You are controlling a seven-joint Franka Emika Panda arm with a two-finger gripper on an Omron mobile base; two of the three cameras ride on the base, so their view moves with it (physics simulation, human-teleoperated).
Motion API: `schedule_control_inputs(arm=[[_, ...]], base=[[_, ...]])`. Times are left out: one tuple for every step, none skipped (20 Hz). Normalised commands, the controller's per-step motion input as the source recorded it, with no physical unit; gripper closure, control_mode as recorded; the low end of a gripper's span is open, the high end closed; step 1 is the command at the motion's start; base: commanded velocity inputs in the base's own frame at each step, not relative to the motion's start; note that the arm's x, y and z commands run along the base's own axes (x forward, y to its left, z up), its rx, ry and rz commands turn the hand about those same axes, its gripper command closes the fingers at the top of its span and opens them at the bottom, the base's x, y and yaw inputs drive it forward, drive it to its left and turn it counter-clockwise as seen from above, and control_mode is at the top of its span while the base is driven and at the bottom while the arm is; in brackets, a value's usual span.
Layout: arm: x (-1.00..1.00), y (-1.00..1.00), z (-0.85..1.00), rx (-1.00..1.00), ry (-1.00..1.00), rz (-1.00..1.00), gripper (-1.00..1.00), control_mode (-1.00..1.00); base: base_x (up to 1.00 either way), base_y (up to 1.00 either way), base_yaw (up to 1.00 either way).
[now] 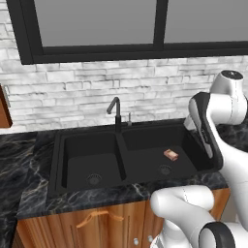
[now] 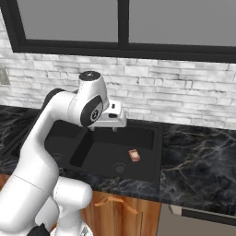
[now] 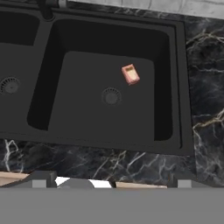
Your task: Pick up the bar soap and dish brush from the sink, and place them back in the cabinet, and close the cabinet doors.
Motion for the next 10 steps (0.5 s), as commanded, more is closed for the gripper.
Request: schedule_control_inputs(arm=[[0.27, 0.00, -0.21, 0.00, 0.03, 0.02, -1.00, -1.00], [0.26, 0.00, -0.20, 0.00, 0.03, 0.02, -1.00, -1.00], [0.25, 0.00, -0.15, 0.00, 0.05, 0.02, -1.00, -1.00], [0.16, 0.00, -0.08, 0.00, 0.09, 0.03, -1.00, -1.00], [0.12, 0.00, -0.12, 0.00, 0.07, 0.03, -1.00, -1.00], [0.11, 0.00, -0.19, 0.00, 0.04, 0.04, -1.00, -1.00], [0.14, 0.00, -0.18, 0.00, 0.05, 0.03, -1.00, -1.00], [0.19, 0.00, -0.15, 0.00, 0.05, 0.03, -1.00, -1.00], [0.19, 0.00, -0.16, 0.00, 0.05, 0.03, -1.00, -1.00], [0.16, 0.00, -0.16, 0.00, 0.04, 0.03, -1.00, -1.00]], base=[[0.00, 0.00, 0.00], [0.00, 0.00, 0.00], [0.00, 0.00, 0.00], [0.00, 0.00, 0.00], [0.00, 0.00, 0.00], [0.00, 0.00, 0.00], [0.00, 0.00, 0.00], [0.00, 0.00, 0.00], [0.00, 0.00, 0.00], [0.00, 0.00, 0.00]])
